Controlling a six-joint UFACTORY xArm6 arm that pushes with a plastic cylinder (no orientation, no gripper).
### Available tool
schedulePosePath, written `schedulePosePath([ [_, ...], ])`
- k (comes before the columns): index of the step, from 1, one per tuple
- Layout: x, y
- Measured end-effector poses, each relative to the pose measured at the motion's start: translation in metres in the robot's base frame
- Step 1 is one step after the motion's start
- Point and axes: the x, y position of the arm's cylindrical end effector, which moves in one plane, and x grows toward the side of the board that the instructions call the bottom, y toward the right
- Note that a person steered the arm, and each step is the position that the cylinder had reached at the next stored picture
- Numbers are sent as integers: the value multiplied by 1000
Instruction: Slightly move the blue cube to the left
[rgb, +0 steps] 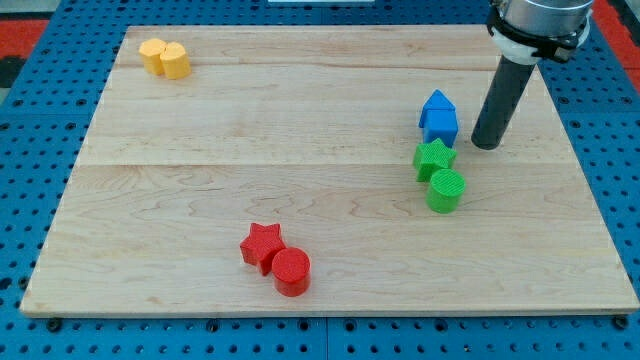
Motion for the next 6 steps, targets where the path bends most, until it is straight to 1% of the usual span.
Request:
schedulePosePath([
  [2, -2, 3],
  [4, -17, 17],
  [5, -39, 25],
  [6, -40, 19],
])
